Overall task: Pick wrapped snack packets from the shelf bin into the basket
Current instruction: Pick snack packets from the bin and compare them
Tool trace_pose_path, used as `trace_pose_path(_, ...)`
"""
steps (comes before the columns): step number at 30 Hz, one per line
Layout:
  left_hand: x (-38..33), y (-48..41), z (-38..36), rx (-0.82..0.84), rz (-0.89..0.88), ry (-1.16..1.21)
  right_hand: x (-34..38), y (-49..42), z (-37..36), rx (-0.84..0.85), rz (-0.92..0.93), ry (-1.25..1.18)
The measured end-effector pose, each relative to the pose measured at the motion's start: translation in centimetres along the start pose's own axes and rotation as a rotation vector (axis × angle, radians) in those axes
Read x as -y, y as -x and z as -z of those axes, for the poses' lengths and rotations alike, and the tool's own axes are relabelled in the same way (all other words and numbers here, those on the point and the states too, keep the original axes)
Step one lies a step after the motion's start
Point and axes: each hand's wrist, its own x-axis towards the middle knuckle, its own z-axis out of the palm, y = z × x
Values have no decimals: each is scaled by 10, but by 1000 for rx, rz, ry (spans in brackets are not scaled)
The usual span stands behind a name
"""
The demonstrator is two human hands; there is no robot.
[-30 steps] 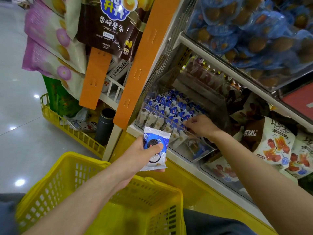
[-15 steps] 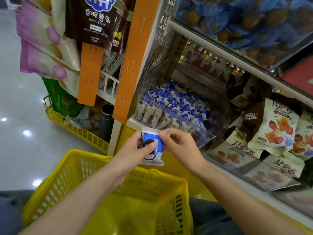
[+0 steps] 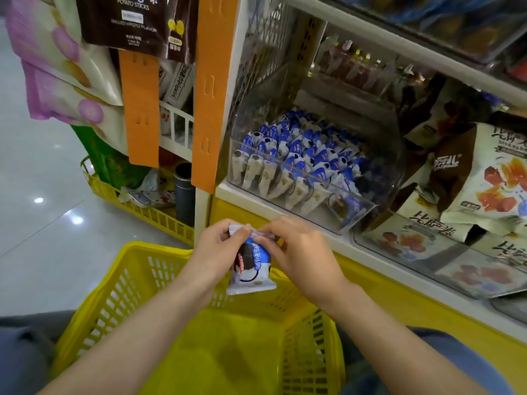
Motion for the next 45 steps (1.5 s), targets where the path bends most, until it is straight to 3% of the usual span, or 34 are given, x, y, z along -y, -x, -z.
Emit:
trace_pose_path(3,-1,2,0,29,29,-3,0,0,-2,-62,-129,-133)
trace_pose_path(8,-1,8,1,72,55,-64,-5,-7,4,-156,-557,-597)
trace_pose_path(13,-2,8,6,-25,-38,84,-5,-7,11,-77,-835,-1036)
trace_pose_path(17,3,9,5,-30,-2,110,-2,-3,10,-5,-904,-1166)
trace_pose_path(19,4,9,5,-61,-19,89,-2,-2,9,18,-911,-1131)
trace_pose_path(24,1,3,17,-221,-177,-235,0,-1,4,113,-844,-975)
trace_pose_path(28,-3,0,24,-256,-403,-545,0,1,-5,188,-602,-526)
trace_pose_path(31,-5,5,24,-185,-528,-692,3,4,-9,153,-417,-514)
trace_pose_path(34,-1,10,18,-72,-548,-702,4,4,-11,135,-357,-575)
trace_pose_path(41,2,4,15,-84,-326,-448,2,2,-11,94,-508,-753)
trace_pose_path(45,2,8,16,-73,-385,-519,2,4,-14,72,-392,-661)
